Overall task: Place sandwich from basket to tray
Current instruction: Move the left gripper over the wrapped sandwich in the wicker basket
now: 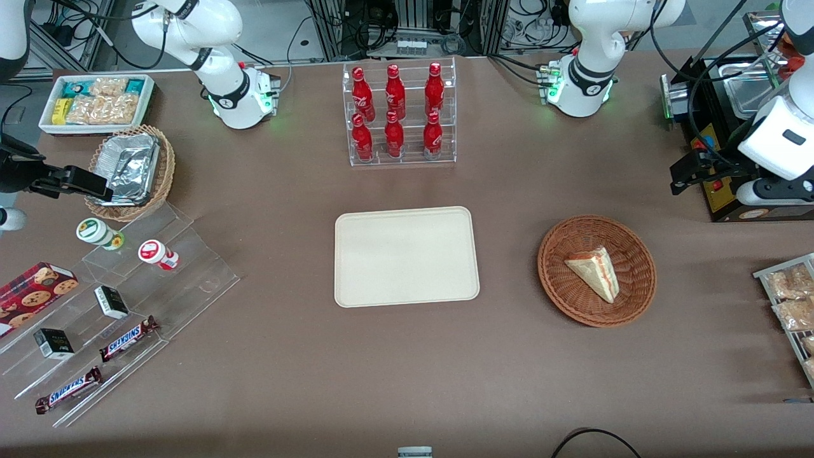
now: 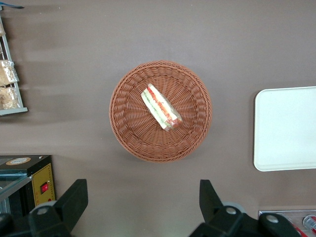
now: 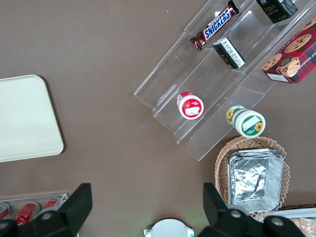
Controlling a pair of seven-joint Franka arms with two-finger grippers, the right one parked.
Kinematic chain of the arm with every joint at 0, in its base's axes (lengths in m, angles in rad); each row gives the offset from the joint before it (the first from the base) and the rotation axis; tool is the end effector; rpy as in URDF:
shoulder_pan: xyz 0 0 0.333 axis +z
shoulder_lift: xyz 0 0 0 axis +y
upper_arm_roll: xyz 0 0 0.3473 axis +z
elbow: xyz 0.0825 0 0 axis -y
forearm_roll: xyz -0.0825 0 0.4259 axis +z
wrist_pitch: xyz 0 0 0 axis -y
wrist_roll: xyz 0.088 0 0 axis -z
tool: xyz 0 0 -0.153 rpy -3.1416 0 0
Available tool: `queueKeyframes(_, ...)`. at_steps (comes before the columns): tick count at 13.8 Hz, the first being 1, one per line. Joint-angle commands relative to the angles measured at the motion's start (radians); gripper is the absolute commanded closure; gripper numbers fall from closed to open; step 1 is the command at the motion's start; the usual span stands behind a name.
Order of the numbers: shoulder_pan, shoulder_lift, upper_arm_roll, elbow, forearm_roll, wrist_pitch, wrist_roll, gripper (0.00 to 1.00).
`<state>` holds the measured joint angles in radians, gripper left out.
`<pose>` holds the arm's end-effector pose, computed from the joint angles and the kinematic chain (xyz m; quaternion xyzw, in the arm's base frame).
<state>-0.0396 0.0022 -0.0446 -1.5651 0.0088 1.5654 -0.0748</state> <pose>0.5946 -0.0488 0.6109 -1.0000 0.0047 0.0006 0.0044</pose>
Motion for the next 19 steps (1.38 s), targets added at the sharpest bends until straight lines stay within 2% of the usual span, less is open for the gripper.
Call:
queueKeyframes(1, -0.002, 0.016, 0.002, 0.019, 0.003, -0.001, 0.017, 0.00)
queueKeyframes(5, -0.002, 0.070, -0.004, 0.007, 0.006, 0.021, 0.000, 0.00)
queueKeyframes(9, -0.005, 0.085, -0.006, -0.108, 0.008, 0.175, -0.092, 0.00)
queueKeyframes(14, -0.016, 0.133, -0.034, -0.226, 0.008, 0.367, -0.365, 0.00)
queueKeyframes(19, -0.016, 0.168, -0.035, -0.318, 0.010, 0.511, -0.485, 0.00)
